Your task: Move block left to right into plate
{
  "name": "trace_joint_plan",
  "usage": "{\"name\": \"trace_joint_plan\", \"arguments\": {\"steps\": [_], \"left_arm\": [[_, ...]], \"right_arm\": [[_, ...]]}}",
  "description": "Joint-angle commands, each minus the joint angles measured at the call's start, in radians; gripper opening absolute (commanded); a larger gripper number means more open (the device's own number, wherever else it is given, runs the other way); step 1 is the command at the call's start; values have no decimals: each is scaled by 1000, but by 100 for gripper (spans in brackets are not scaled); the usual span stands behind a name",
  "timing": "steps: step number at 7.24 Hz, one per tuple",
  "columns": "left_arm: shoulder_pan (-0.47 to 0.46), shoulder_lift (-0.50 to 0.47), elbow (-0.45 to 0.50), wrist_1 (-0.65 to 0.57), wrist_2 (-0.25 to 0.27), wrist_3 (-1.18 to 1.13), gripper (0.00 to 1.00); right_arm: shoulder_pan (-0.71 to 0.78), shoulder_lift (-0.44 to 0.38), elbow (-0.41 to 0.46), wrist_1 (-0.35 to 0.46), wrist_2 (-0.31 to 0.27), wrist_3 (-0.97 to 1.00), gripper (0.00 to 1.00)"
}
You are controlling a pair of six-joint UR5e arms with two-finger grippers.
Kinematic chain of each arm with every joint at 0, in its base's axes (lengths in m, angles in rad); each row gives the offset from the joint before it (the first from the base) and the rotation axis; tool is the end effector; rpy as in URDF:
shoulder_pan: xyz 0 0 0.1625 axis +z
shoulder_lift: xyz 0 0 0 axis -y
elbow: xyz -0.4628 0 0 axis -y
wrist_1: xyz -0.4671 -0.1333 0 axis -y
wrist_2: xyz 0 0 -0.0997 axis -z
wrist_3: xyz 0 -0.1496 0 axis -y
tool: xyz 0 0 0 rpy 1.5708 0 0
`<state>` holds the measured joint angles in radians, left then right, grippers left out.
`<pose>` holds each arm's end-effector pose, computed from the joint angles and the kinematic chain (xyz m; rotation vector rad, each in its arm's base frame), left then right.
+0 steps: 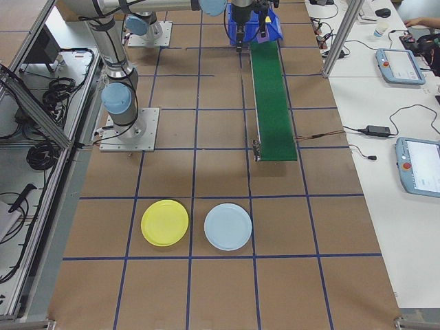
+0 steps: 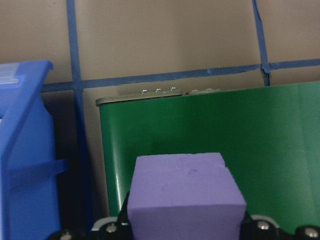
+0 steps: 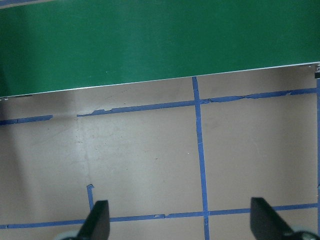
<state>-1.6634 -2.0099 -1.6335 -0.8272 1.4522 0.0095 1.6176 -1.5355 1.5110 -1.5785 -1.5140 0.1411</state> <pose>-0.2187 -0.7215 0.2364 -0.1743 -2.9878 0.3559 0.1691 -0.5805 0.4904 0.1438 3.0784 -0.0412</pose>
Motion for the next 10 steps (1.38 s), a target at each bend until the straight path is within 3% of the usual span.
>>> {"name": "trace_joint_plan", "arguments": {"steps": [1,4,7,8,10], "left_arm": [[-4,-6,14,7,13,-5,100],[42,57,69,7,28,9,100],[258,69,64,5,43,17,100],[286,48,54,7,45,9,100],[298,-15,58,7,112,-6,100]], "right_arm": [[-1,0,0,0,0,0,100],[-5,0,0,-2,-3,0,100],[-7,2,0,-2,-2,-2,100],[-8,2,0,-2,-2,-3,100],[-8,2,-8,-3,-15,-12,100]]}}
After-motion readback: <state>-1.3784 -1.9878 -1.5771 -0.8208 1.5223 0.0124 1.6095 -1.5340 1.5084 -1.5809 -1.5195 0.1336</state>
